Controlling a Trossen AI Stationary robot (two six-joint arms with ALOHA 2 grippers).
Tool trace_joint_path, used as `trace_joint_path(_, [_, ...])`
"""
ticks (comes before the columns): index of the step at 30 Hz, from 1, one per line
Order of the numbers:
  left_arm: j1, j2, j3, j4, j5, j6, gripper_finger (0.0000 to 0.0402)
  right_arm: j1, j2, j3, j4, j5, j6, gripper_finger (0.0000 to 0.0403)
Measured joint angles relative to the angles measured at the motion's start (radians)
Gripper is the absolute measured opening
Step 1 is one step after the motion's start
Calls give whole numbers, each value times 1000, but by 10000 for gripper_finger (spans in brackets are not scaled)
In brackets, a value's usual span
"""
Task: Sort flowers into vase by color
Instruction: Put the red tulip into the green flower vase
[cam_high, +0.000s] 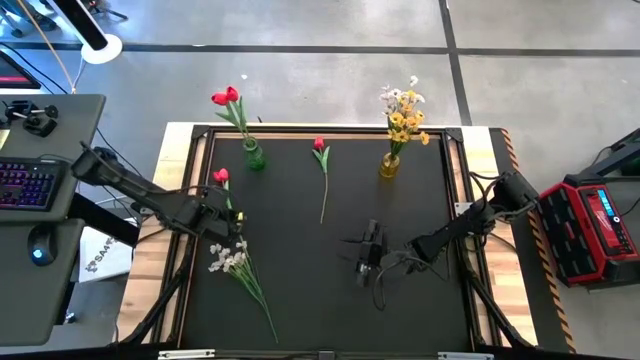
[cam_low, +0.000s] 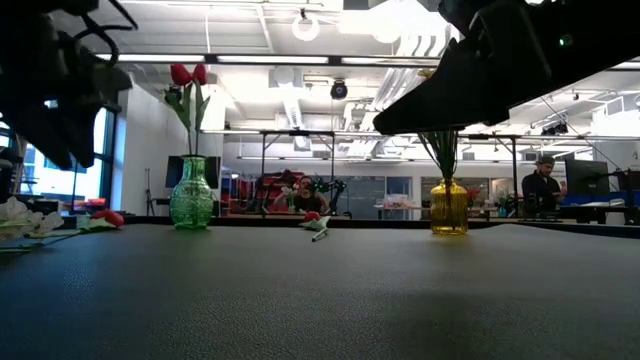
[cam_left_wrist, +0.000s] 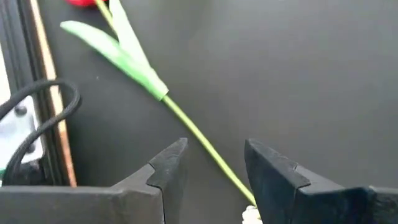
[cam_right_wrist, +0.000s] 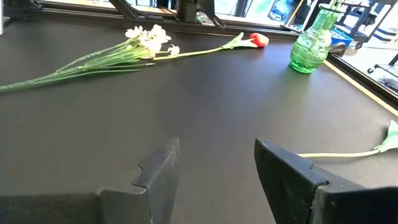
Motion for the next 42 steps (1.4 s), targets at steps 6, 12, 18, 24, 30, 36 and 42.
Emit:
trace_joint_path(6, [32,106,0,4,29,-54,145,1,0,0,0,-1,17,197])
trace_joint_path(12, [76,255,0,36,-48,-125,145,1,0,0,0,-1,35,197])
trace_joint_path(18, [132,406,-1,-3,-108,-211,145,1,0,0,0,-2,40,197])
trace_joint_path(24, [207,506,-4,-40,-65,-206,152,1,0,0,0,-2,20,197])
trace_joint_path(30, [284,469,-74,85,-68,-133,160,7,0,0,10,-11,25,197])
trace_joint_path(36, [308,368,-197,263,-143,-125,160,13,0,0,15,-18,20,197])
trace_joint_path(42, [308,309,-245,328,-186,-120,148,13,0,0,17,-18,17,197])
